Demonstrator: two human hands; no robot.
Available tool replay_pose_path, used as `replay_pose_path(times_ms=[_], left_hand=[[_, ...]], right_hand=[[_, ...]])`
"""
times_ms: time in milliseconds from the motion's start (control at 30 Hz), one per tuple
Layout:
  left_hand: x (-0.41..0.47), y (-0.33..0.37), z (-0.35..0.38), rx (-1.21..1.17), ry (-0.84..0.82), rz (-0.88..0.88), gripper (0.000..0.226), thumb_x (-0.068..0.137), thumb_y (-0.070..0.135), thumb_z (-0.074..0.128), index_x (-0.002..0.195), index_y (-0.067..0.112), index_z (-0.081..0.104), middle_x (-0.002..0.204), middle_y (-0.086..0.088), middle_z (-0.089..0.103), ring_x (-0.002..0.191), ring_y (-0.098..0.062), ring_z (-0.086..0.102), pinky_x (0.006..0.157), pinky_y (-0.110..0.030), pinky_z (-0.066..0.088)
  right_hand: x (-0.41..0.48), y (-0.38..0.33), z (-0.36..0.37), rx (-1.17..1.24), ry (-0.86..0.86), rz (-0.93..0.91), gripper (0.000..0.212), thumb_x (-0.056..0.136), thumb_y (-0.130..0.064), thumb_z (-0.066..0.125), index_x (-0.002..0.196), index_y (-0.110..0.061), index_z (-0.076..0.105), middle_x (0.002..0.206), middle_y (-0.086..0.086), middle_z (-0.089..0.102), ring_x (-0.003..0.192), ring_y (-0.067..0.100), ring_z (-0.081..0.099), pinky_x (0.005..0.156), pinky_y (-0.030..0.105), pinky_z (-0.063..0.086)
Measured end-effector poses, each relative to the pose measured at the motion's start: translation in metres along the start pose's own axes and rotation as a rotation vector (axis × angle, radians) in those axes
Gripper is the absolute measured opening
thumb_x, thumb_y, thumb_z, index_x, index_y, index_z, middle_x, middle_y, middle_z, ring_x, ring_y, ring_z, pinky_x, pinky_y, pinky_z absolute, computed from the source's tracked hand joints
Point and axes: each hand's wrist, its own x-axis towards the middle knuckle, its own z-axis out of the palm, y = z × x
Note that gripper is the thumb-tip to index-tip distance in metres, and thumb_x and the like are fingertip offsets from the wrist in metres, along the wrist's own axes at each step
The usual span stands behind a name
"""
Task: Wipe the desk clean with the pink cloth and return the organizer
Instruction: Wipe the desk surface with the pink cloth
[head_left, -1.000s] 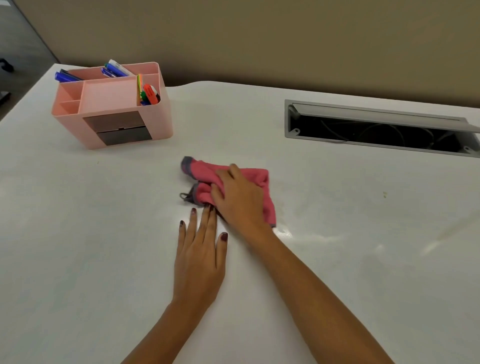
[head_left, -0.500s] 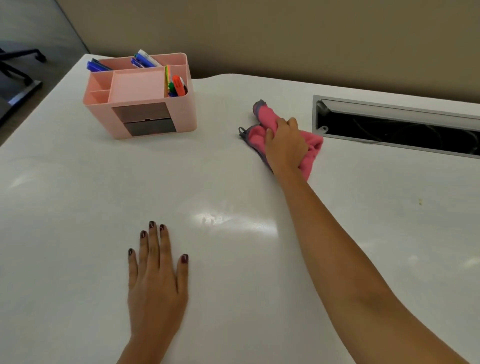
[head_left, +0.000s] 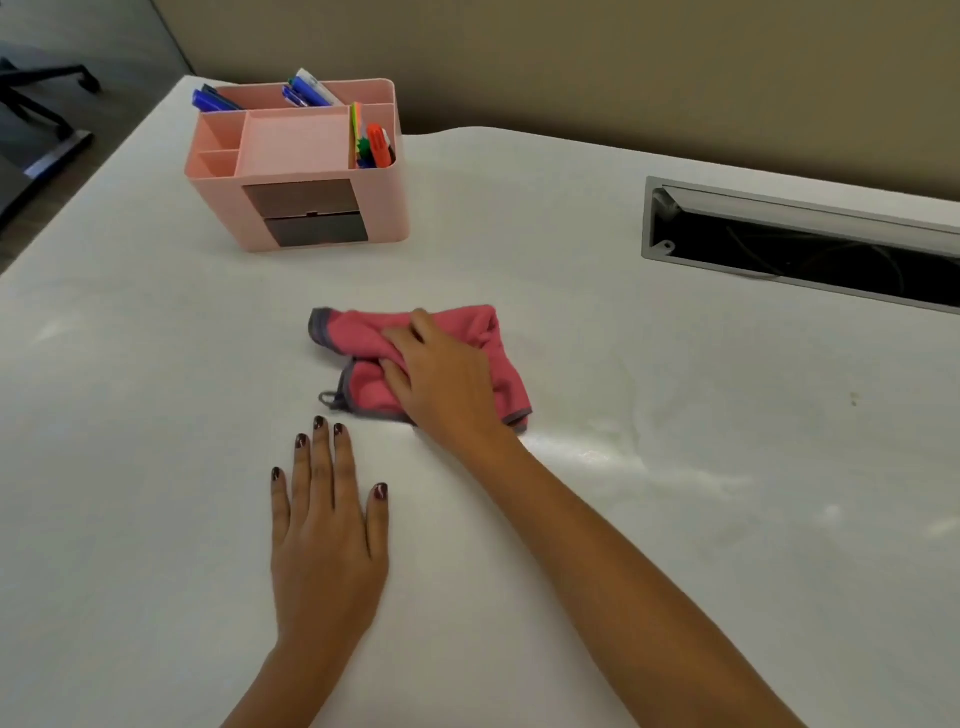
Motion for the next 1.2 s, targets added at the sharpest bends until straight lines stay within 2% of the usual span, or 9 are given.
replay_pose_path(times_ms=[100, 233, 367, 467, 567, 700, 800, 967, 1200], left_hand=[[-0.001, -0.002, 0.000, 0.005, 0.002, 0.006, 0.060, 0.095, 0.030, 0.020, 0.149, 0.004, 0.019, 0.157, -0.014, 0.020, 0.146, -0.029, 0.020, 0.119, -0.050, 0.018], [-0.001, -0.003, 0.000, -0.006, 0.005, 0.006, 0.060, 0.095, 0.030, 0.017, 0.150, 0.006, 0.016, 0.159, -0.012, 0.017, 0.147, -0.027, 0.016, 0.120, -0.048, 0.016], [-0.002, -0.002, -0.004, -0.022, -0.014, 0.024, 0.062, 0.095, 0.035, 0.013, 0.150, 0.007, 0.012, 0.159, -0.011, 0.012, 0.148, -0.026, 0.010, 0.121, -0.046, 0.011], [-0.002, -0.005, -0.008, -0.098, -0.042, 0.044, 0.066, 0.093, 0.044, 0.004, 0.151, 0.011, 0.004, 0.161, -0.005, 0.002, 0.149, -0.019, -0.001, 0.121, -0.038, -0.001], [0.000, -0.010, -0.012, -0.227, -0.053, 0.037, 0.062, 0.098, 0.045, 0.008, 0.151, 0.014, 0.003, 0.161, 0.002, -0.001, 0.148, -0.010, -0.006, 0.121, -0.031, -0.005], [-0.013, -0.021, -0.015, -0.245, -0.023, 0.069, 0.058, 0.100, 0.036, 0.017, 0.151, 0.010, 0.009, 0.160, 0.000, 0.005, 0.148, -0.011, 0.000, 0.122, -0.032, 0.001], [-0.030, -0.039, -0.018, -0.190, -0.006, 0.094, 0.064, 0.094, 0.040, 0.012, 0.150, 0.010, 0.011, 0.159, 0.000, 0.009, 0.148, -0.014, 0.006, 0.122, -0.037, 0.008], [-0.053, -0.073, -0.024, -0.108, 0.062, -0.042, 0.064, 0.093, 0.036, 0.016, 0.147, 0.002, 0.024, 0.157, -0.011, 0.019, 0.147, -0.025, 0.012, 0.120, -0.049, 0.013], [-0.067, -0.091, -0.021, 0.000, 0.043, -0.134, 0.064, 0.093, 0.036, 0.015, 0.149, 0.005, 0.020, 0.157, -0.013, 0.020, 0.146, -0.029, 0.017, 0.118, -0.054, 0.014]], right_hand=[[-0.033, 0.000, -0.011, 0.047, 0.027, 0.044, 0.026, 0.092, -0.031, 0.050, 0.113, -0.018, 0.061, 0.108, 0.001, 0.058, 0.060, 0.017, 0.056, 0.044, 0.030, 0.046], [-0.068, 0.029, -0.030, -0.016, 0.105, 0.217, 0.026, 0.088, -0.032, 0.053, 0.110, -0.022, 0.063, 0.107, 0.000, 0.060, 0.066, 0.023, 0.060, 0.049, 0.032, 0.047], [-0.085, 0.068, -0.045, -0.098, 0.227, 0.498, 0.028, 0.091, -0.032, 0.051, 0.112, -0.017, 0.062, 0.106, 0.004, 0.057, 0.067, 0.024, 0.058, 0.052, 0.028, 0.038], [-0.091, 0.064, -0.045, -0.137, 0.267, 0.605, 0.028, 0.093, -0.030, 0.049, 0.113, -0.015, 0.061, 0.105, 0.005, 0.056, 0.059, 0.020, 0.049, 0.050, 0.027, 0.032], [-0.108, 0.028, -0.035, -0.110, 0.251, 0.501, 0.025, 0.091, -0.029, 0.052, 0.110, -0.016, 0.063, 0.101, 0.004, 0.059, 0.054, 0.019, 0.049, 0.045, 0.026, 0.033], [-0.136, -0.004, -0.029, -0.065, 0.142, 0.238, 0.032, 0.089, -0.035, 0.046, 0.110, -0.020, 0.064, 0.095, -0.001, 0.061, 0.057, 0.017, 0.056, 0.045, 0.027, 0.044], [-0.134, 0.012, -0.038, -0.132, 0.185, 0.367, 0.025, 0.088, -0.032, 0.057, 0.109, -0.020, 0.064, 0.098, 0.002, 0.061, 0.059, 0.023, 0.058, 0.047, 0.028, 0.041], [-0.091, 0.033, -0.042, -0.211, 0.243, 0.748, 0.034, 0.097, -0.034, 0.042, 0.118, -0.010, 0.054, 0.109, 0.011, 0.054, 0.066, 0.028, 0.053, 0.052, 0.031, 0.036], [-0.041, -0.033, -0.009, -0.188, 0.116, 0.613, 0.036, 0.098, -0.037, 0.039, 0.122, -0.012, 0.049, 0.124, 0.009, 0.050, 0.085, 0.033, 0.062, 0.062, 0.037, 0.045]])
